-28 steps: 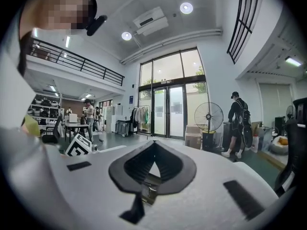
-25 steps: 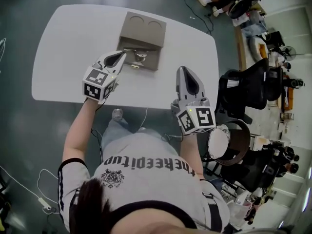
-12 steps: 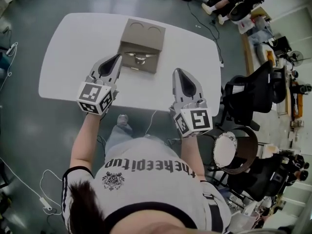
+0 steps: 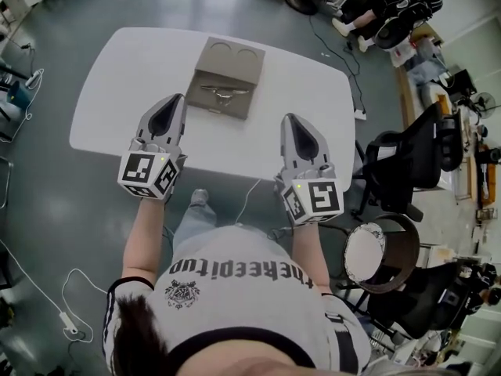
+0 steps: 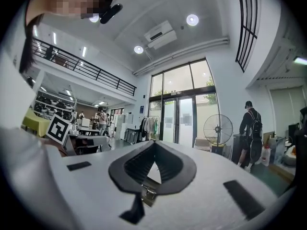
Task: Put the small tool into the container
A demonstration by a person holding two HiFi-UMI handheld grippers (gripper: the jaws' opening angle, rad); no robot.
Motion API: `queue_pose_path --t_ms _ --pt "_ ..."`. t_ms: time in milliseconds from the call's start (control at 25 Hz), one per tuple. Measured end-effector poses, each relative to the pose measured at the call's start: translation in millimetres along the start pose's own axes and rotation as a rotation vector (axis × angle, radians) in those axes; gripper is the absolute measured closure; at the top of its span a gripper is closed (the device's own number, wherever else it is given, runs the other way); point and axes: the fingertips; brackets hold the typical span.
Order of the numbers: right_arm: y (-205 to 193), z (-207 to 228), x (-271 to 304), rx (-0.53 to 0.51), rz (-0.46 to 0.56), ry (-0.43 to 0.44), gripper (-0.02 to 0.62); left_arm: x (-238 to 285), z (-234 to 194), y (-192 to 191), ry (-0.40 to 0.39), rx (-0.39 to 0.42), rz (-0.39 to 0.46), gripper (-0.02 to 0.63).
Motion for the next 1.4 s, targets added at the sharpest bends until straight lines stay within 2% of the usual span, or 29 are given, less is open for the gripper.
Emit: queue_pose_path --t_ms 280,760,960,1120,1400 --pt "14 9 -24 0.002 0.033 0.007 0.594 -30 17 26 0.065 -0.006 0.076 0.594" --pt "18 22 -64 0.024 0.08 0.014 0.597 -62 61 44 0.091 0.033 0.145 0.594" --pt "20 24 -80 0.033 0.096 0.014 0.597 -71 79 46 0.11 0.024 0.118 0.594" --pt "21 28 -90 0.033 0.1 0.006 0.597 -72 89 43 0.084 0.032 0.154 0.594" --pt "18 35 -98 0.045 0.091 -0.021 0.597 -70 98 41 0.093 0.012 0.109 0.594"
Point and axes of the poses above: the fingertips, and each gripper's own axes: x forward along the fingers, z to its right, y out of its top, and after that the axes turned 6 degrees about -x, right-handed
